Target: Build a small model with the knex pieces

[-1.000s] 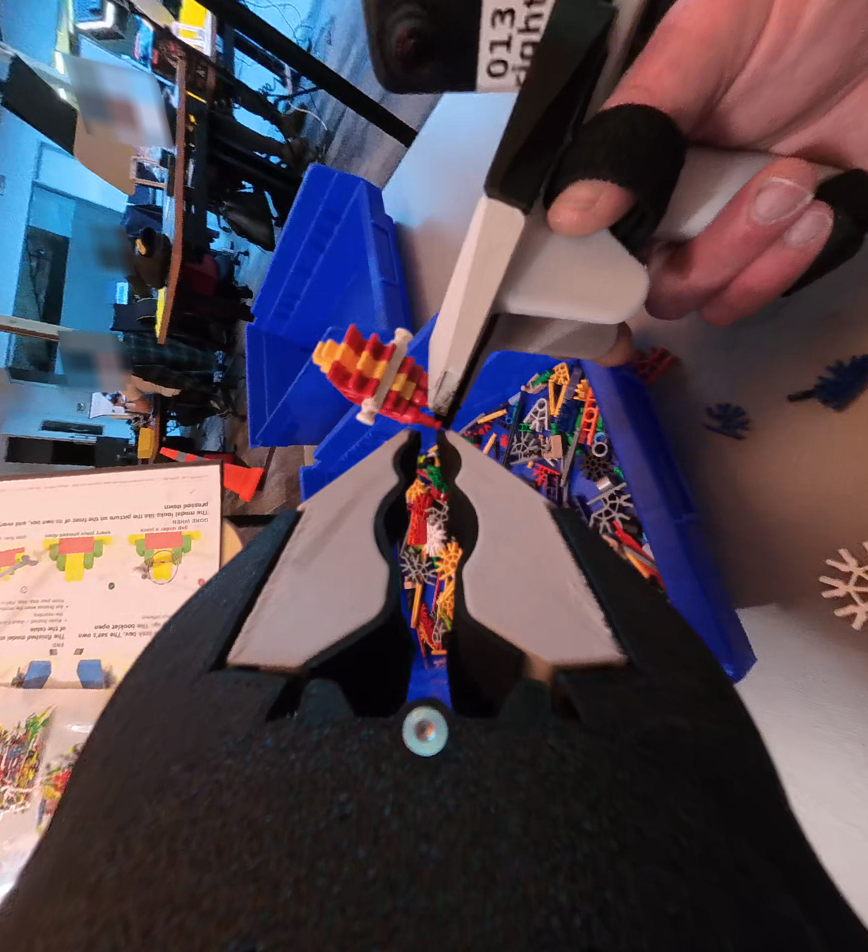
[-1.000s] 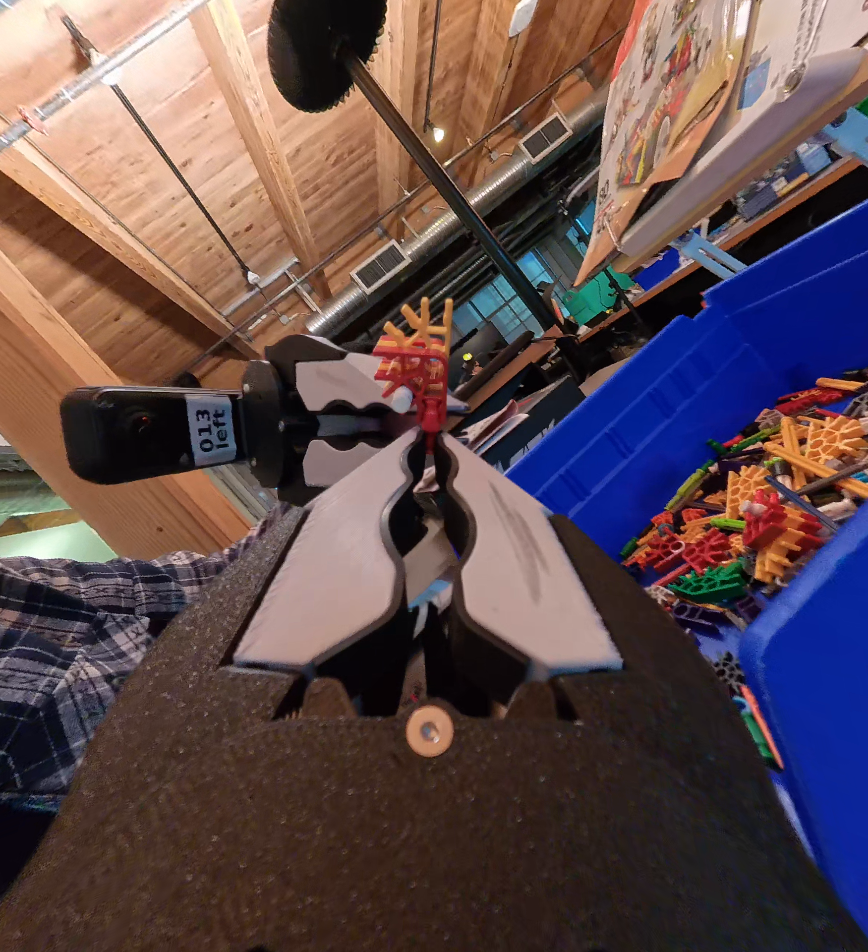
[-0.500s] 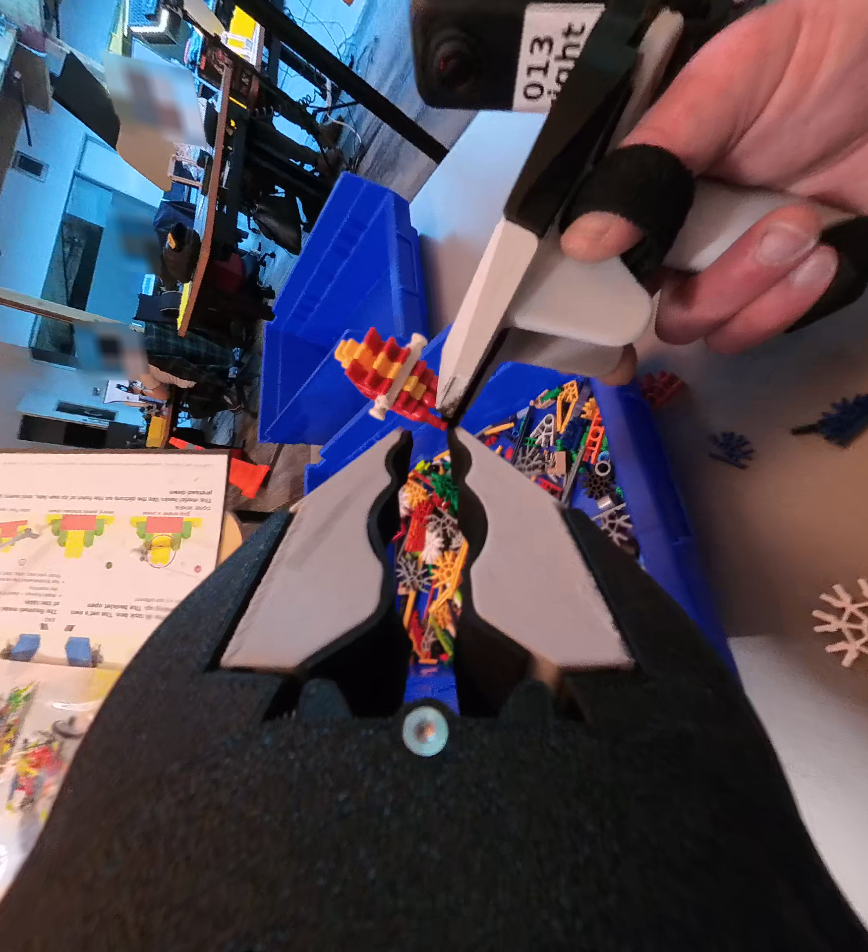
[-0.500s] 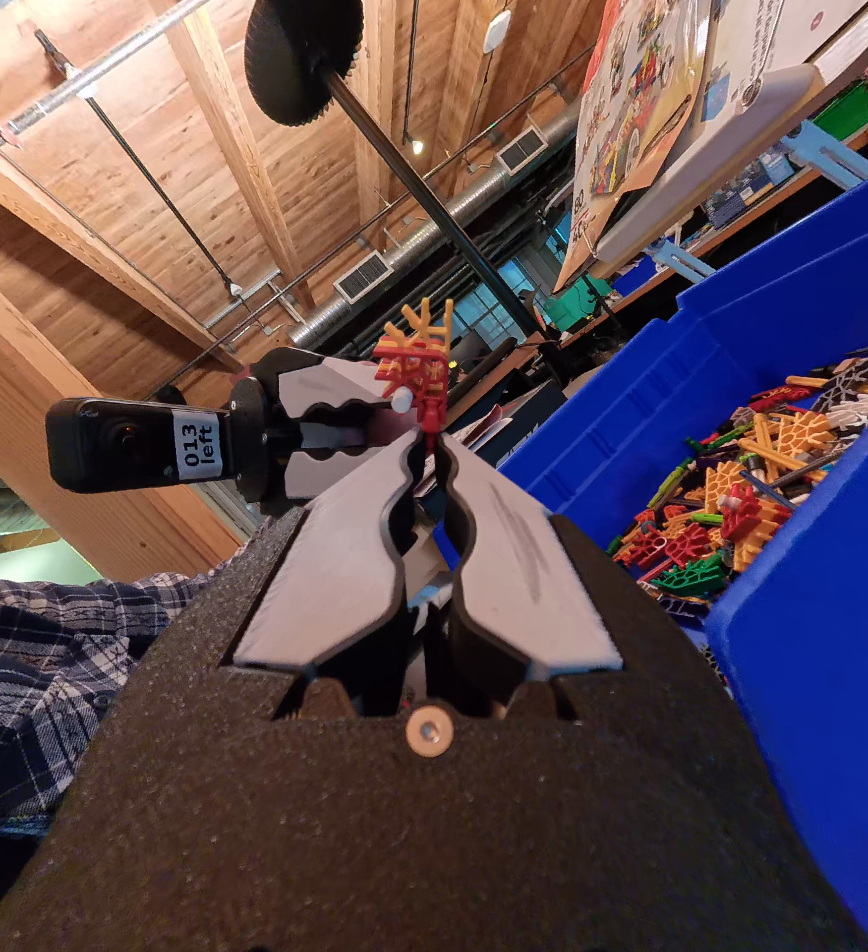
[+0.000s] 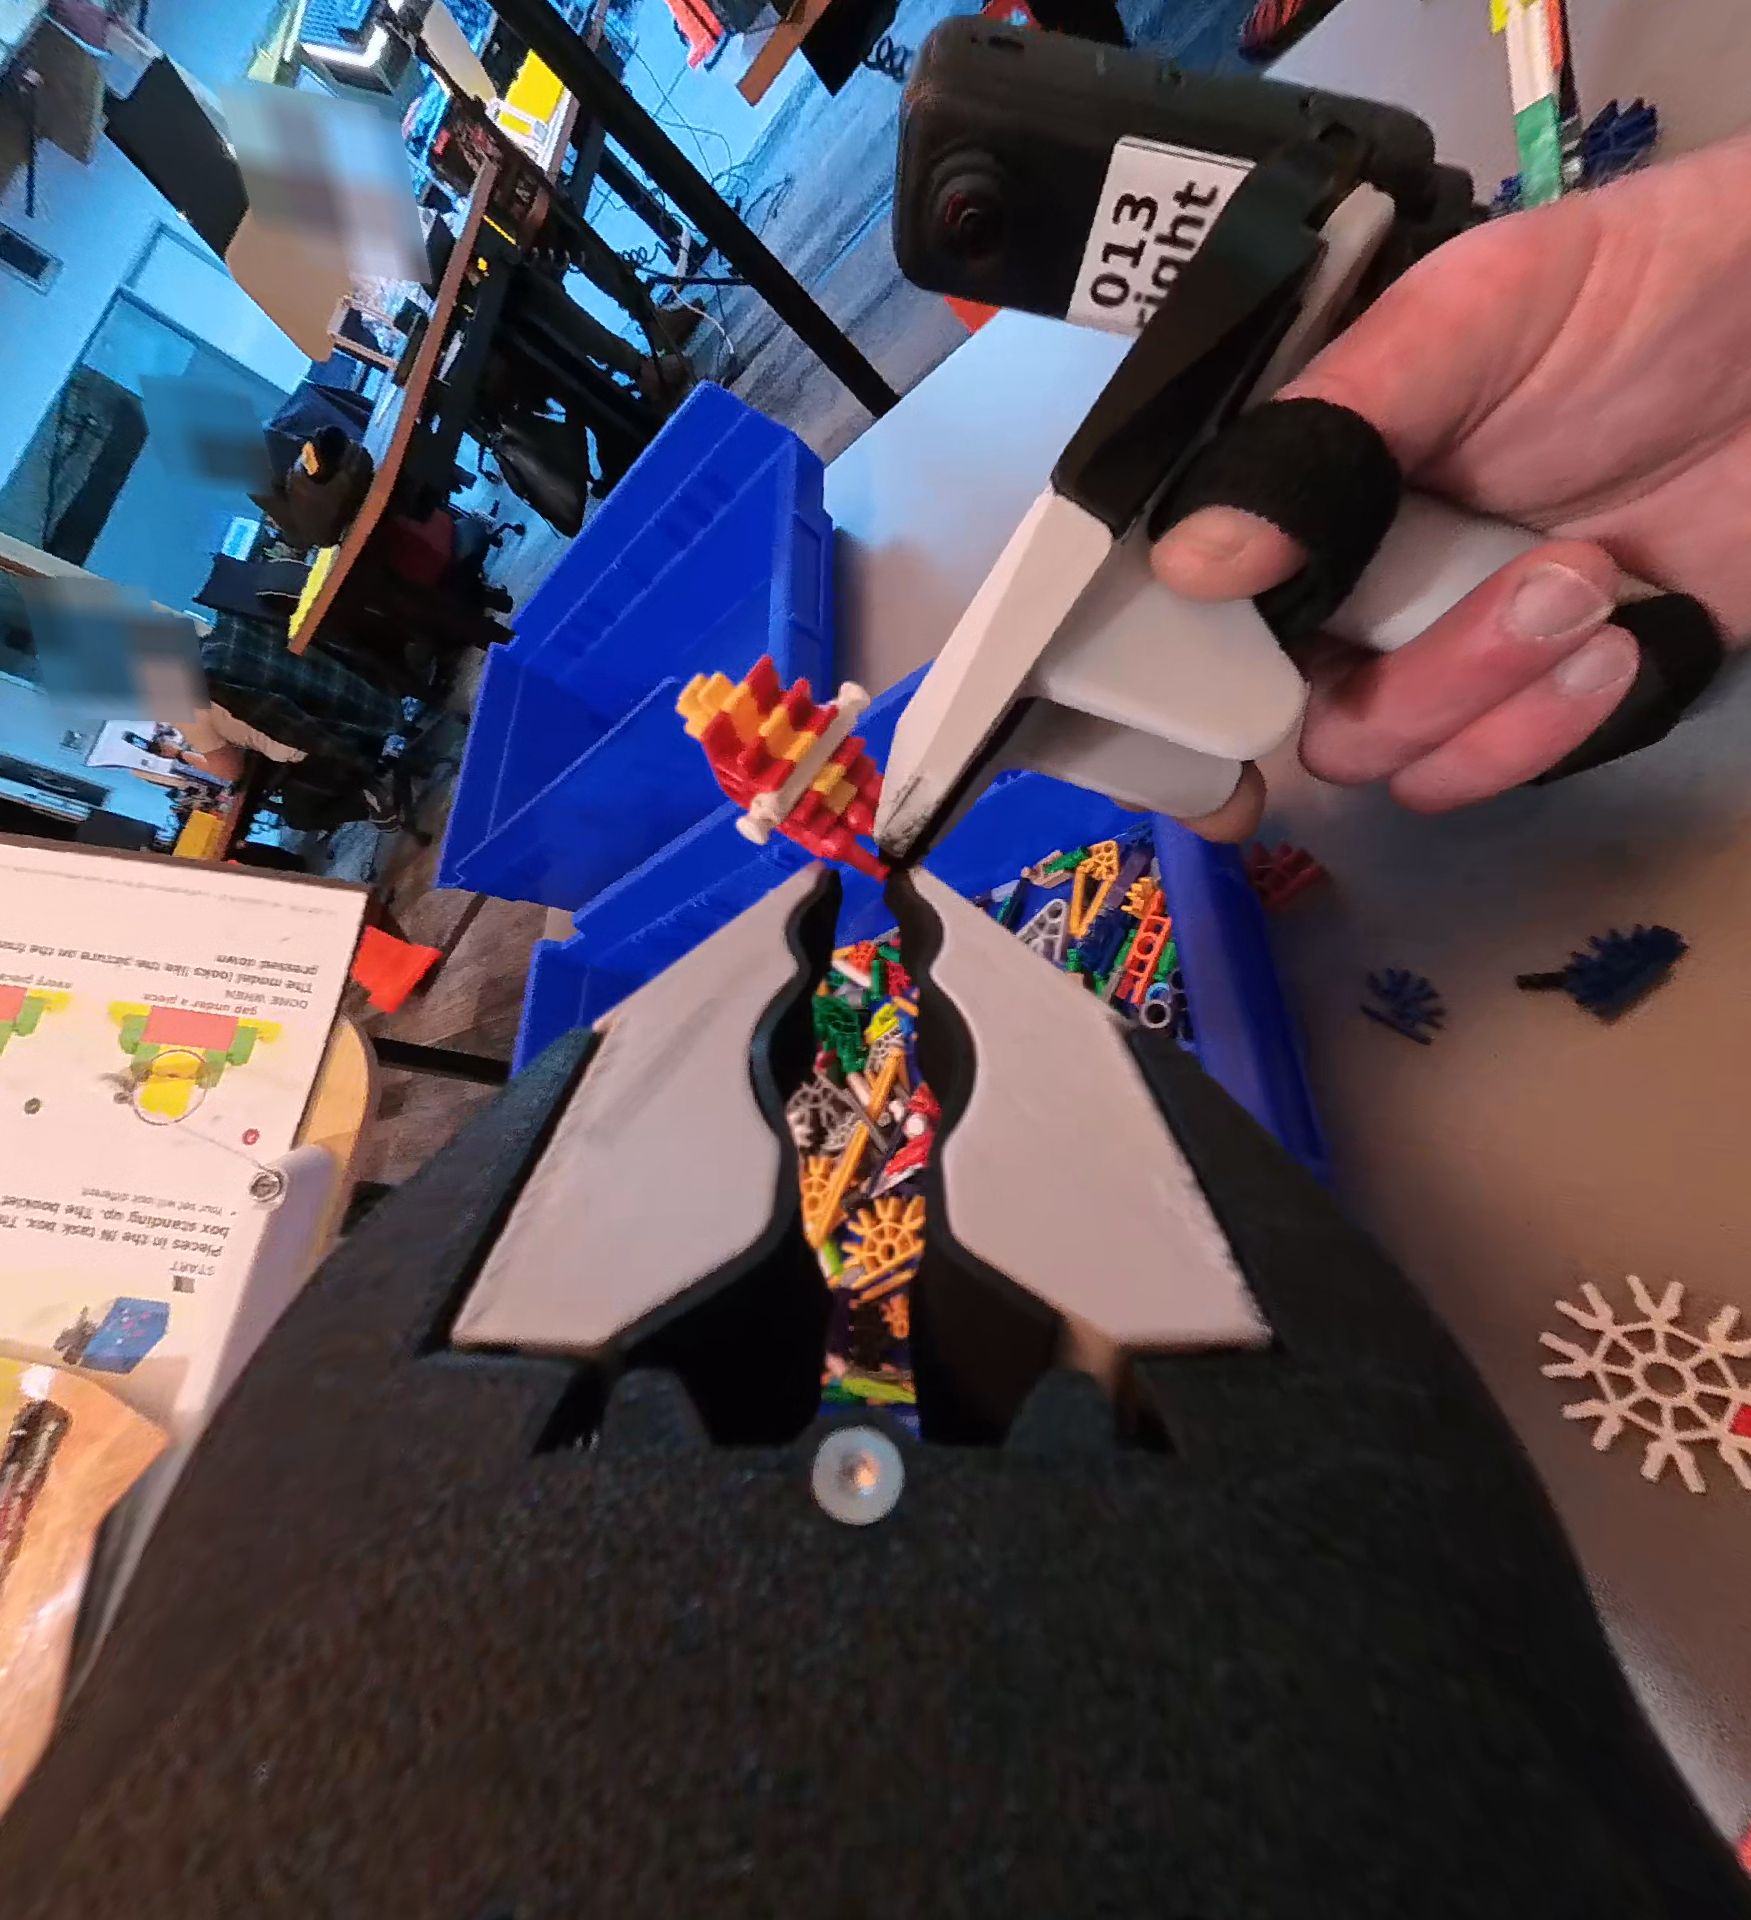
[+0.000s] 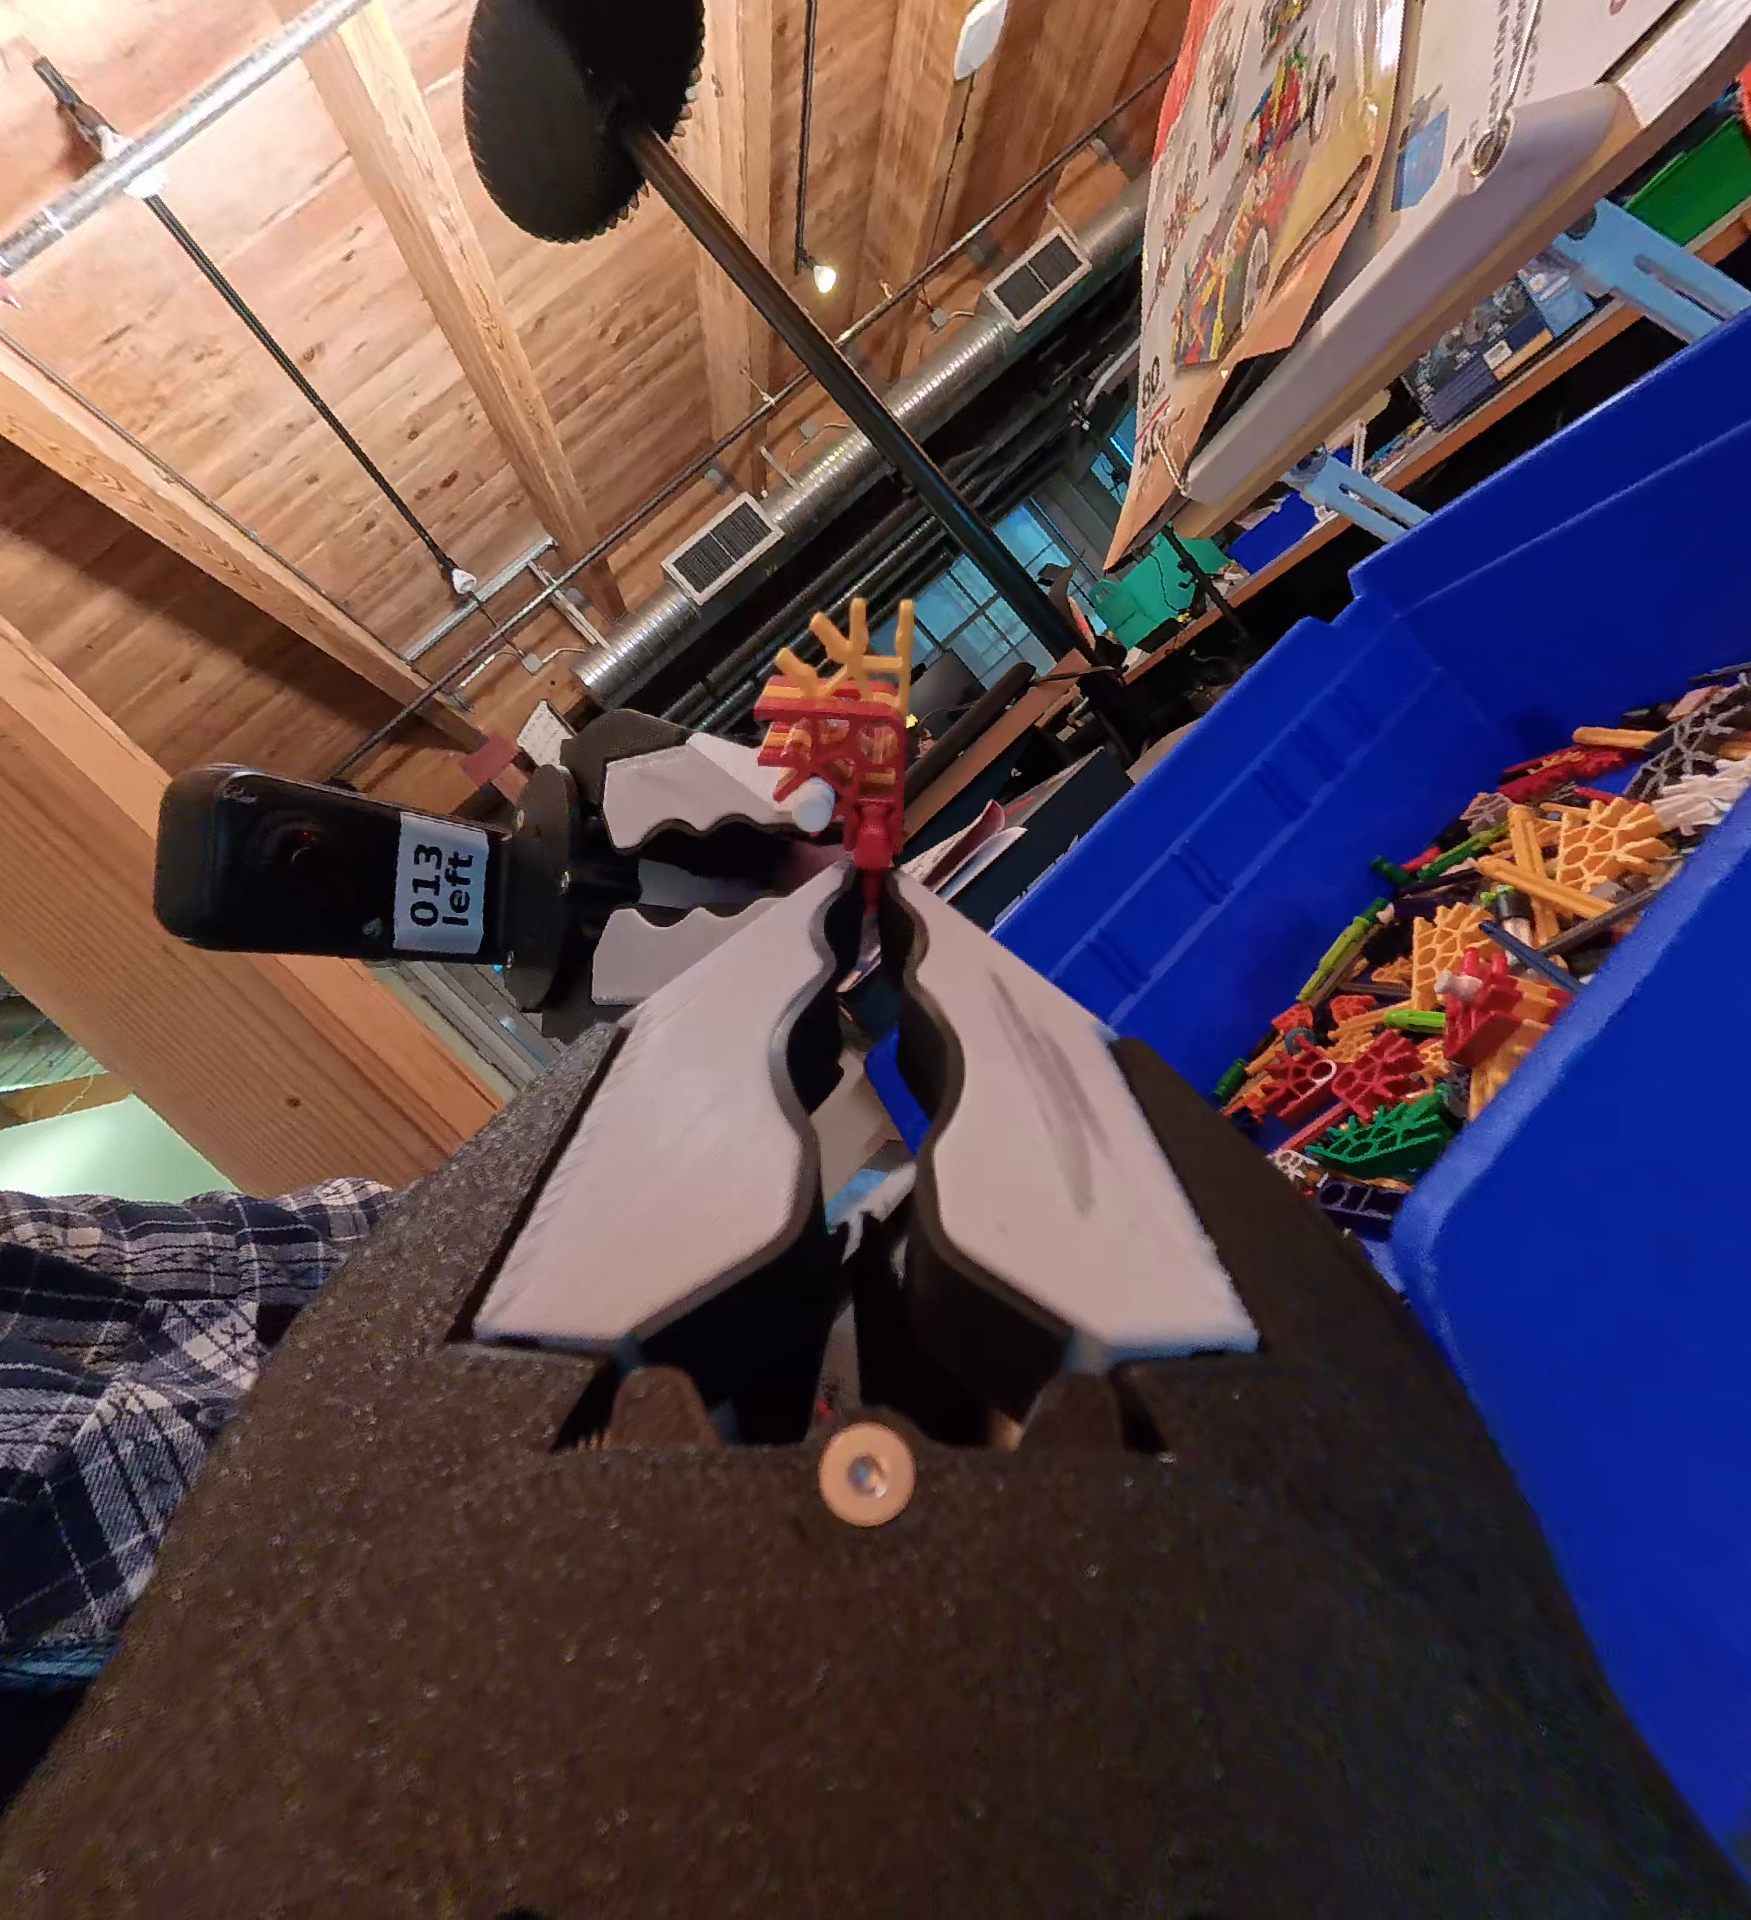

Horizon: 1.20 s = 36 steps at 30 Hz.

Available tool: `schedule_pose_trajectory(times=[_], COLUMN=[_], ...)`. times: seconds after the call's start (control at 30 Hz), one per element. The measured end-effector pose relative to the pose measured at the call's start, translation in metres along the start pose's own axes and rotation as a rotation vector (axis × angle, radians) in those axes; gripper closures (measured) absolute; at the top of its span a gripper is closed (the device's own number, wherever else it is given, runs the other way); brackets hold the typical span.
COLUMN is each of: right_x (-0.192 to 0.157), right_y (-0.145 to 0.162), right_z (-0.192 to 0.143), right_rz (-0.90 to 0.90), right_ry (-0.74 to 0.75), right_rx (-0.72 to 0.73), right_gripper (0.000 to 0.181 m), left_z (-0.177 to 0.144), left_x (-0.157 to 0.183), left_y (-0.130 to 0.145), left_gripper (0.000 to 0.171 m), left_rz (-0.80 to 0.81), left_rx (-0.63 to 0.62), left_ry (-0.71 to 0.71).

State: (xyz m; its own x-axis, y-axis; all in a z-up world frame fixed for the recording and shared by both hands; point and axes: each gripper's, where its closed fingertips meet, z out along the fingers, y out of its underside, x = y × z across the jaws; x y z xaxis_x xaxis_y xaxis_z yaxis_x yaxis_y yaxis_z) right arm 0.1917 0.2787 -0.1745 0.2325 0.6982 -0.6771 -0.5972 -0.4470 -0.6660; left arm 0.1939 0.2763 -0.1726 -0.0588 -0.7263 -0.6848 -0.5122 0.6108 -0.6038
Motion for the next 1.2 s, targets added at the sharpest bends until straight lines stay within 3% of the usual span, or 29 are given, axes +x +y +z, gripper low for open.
schedule_pose_trajectory(times=[0.8,0.87,0.93,0.97,1.07,1.2], right_x=[0.033,0.034,0.033,0.034,0.034,0.023], right_y=[0.014,0.025,0.031,0.023,0.014,0.01], right_z=[0.001,0.003,0.008,0.006,0.001,0.002], right_rz=[-0.178,-0.183,-0.216,-0.239,-0.184,-0.128], right_ry=[0.28,0.285,0.302,0.32,0.288,0.197], right_rx=[-0.112,-0.163,-0.171,-0.147,-0.112,-0.063], right_gripper=[0.18,0.181,0.181,0.181,0.18,0.181], left_z=[0.02,0.015,0.008,0.007,0.009,0.01], left_x=[0.011,-0.015,-0.031,-0.033,-0.022,-0.008], left_y=[0.032,0.039,0.032,0.032,0.028,0.032], left_gripper=[0.171,0.171,0.171,0.171,0.171,0.163], left_rz=[-0.225,-0.215,-0.292,-0.235,-0.224,-0.354], left_rx=[-0.115,-0.129,-0.093,-0.127,-0.138,-0.129], left_ry=[0.033,-0.116,-0.106,-0.114,-0.053,0.062])
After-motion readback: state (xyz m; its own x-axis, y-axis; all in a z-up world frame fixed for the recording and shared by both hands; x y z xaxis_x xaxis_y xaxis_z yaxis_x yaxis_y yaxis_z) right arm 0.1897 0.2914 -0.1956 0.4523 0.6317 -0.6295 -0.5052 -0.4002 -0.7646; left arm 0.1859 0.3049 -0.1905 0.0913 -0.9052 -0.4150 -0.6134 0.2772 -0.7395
